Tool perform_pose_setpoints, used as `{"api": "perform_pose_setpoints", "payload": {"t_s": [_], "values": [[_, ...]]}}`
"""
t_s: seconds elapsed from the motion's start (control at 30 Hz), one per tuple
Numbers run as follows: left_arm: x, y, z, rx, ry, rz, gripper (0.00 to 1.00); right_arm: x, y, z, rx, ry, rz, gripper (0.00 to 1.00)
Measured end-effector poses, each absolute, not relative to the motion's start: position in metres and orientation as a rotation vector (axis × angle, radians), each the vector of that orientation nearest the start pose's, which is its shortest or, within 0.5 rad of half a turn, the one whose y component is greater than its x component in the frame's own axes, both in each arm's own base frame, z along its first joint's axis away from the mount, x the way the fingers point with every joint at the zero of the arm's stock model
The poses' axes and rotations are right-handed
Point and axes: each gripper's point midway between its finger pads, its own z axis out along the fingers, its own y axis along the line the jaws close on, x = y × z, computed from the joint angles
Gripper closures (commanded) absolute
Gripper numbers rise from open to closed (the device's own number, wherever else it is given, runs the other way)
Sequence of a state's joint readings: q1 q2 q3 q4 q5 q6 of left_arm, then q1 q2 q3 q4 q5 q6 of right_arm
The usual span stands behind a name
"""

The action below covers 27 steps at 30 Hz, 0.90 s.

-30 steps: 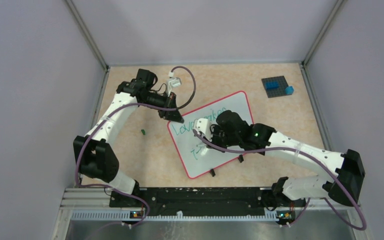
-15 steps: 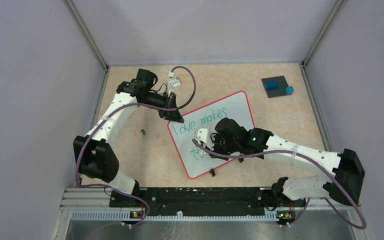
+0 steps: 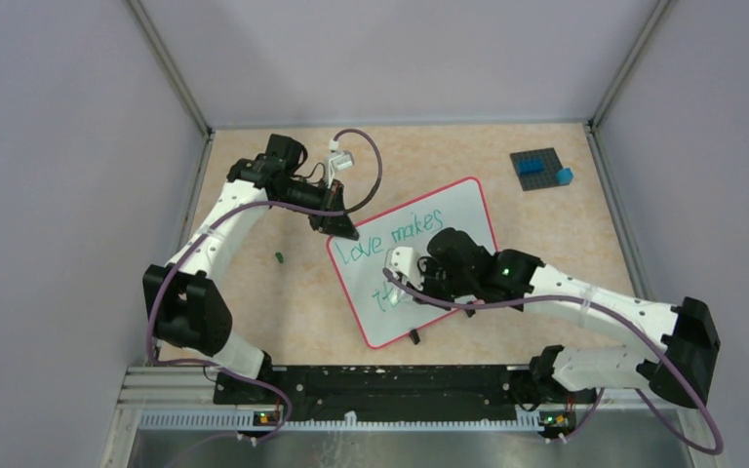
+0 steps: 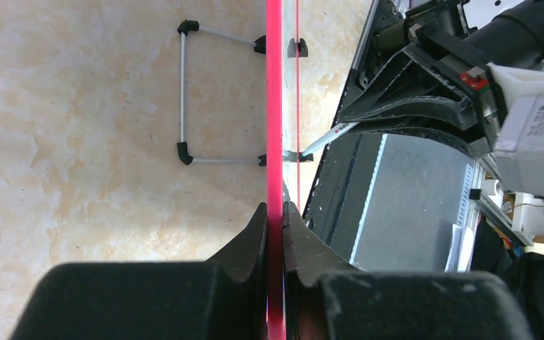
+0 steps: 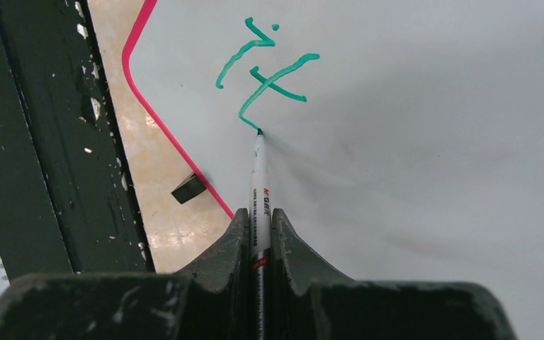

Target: Write a sentence on the whiteboard

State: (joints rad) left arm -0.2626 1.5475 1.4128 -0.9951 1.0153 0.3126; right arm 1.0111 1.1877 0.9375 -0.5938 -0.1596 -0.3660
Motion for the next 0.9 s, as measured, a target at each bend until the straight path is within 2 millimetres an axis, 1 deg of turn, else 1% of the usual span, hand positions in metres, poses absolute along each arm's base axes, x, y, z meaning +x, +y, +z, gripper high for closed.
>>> {"api": "perform_pose_setpoints", "payload": {"t_s": [0.07, 0.17, 0.3, 0.53, 0.77, 0.9], "values": [[0.257, -0.217, 0.227, 0.96, 2.198, -1.311, 1.0, 0.152, 0.269, 0.15, -1.609, 1.832, 0.499, 1.0], [0.257, -0.217, 0.227, 0.96, 2.197, -1.311, 1.0, 0.149, 0.267, 0.168, -1.577, 1.78, 0.528, 1.0], [0.257, -0.217, 0.226, 0.96, 2.198, -1.312, 1.0, 0.153, 0.261, 0.183, -1.529, 1.75, 0.526, 1.0], [0.256, -0.217, 0.226, 0.96, 2.195, -1.319, 1.0, 0.16, 0.253, 0.183, -1.495, 1.77, 0.506, 1.0], [0.256, -0.217, 0.226, 0.96, 2.193, -1.321, 1.0, 0.154, 0.242, 0.172, -1.501, 1.798, 0.507, 1.0], [0.256, -0.217, 0.226, 0.96, 2.193, -1.322, 1.0, 0.153, 0.24, 0.167, -1.504, 1.812, 0.51, 1.0]]}}
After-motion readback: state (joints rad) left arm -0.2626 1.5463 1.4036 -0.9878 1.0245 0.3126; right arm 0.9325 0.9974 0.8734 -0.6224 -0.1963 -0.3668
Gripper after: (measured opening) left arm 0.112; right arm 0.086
